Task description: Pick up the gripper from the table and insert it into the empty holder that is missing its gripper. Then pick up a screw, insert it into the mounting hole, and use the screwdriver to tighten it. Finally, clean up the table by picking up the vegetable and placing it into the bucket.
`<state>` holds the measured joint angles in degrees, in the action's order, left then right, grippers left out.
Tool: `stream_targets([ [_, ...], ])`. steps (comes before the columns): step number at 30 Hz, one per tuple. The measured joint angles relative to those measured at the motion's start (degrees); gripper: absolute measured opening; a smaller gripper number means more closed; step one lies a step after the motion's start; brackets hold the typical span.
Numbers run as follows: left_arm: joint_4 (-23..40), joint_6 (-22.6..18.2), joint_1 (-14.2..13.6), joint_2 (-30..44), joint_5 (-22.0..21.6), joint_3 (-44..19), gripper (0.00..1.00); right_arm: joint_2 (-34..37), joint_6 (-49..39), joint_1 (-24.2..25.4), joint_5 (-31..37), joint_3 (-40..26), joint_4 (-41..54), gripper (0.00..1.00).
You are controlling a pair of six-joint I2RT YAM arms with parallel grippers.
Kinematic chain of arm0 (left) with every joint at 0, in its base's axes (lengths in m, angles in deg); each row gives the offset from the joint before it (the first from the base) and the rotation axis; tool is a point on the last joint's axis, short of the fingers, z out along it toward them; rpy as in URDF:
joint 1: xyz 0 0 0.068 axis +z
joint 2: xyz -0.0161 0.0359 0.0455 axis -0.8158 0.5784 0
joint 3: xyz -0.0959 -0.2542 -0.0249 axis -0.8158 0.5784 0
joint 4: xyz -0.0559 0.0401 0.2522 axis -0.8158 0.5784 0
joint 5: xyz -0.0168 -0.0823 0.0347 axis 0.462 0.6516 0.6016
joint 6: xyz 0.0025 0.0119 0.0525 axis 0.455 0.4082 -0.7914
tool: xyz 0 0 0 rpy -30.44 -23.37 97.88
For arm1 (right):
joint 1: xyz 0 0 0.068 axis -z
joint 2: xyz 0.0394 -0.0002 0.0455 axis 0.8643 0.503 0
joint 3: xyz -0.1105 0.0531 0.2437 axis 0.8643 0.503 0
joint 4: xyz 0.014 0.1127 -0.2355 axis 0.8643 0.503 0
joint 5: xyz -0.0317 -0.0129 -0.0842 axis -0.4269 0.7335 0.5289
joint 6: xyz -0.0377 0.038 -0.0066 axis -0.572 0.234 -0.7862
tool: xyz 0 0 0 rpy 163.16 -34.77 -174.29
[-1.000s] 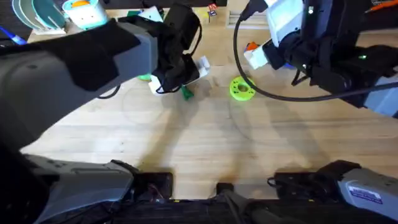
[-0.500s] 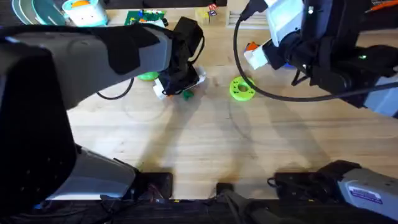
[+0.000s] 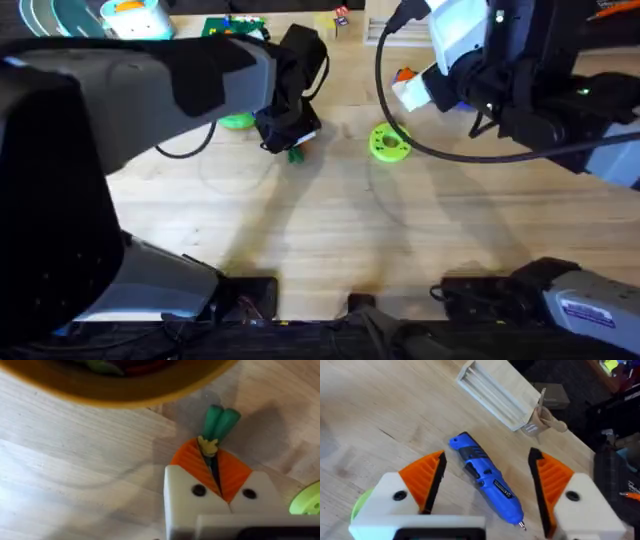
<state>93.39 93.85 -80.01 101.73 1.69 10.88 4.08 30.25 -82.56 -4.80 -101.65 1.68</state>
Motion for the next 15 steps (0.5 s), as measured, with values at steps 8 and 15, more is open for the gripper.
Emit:
stream_targets([
  [8, 15.05, -3.52, 0.0, -2.89, 1.58, -16.04, 0.022, 0.0, 0.0, 0.0, 0.0, 0.0, -0.02, 0.994],
  [15, 26.08, -6.75, 1.06, -10.81, -7.38, -27.56, 0.021, 0.0, 0.0, 0.0, 0.0, 0.0, 0.0, 0.995],
])
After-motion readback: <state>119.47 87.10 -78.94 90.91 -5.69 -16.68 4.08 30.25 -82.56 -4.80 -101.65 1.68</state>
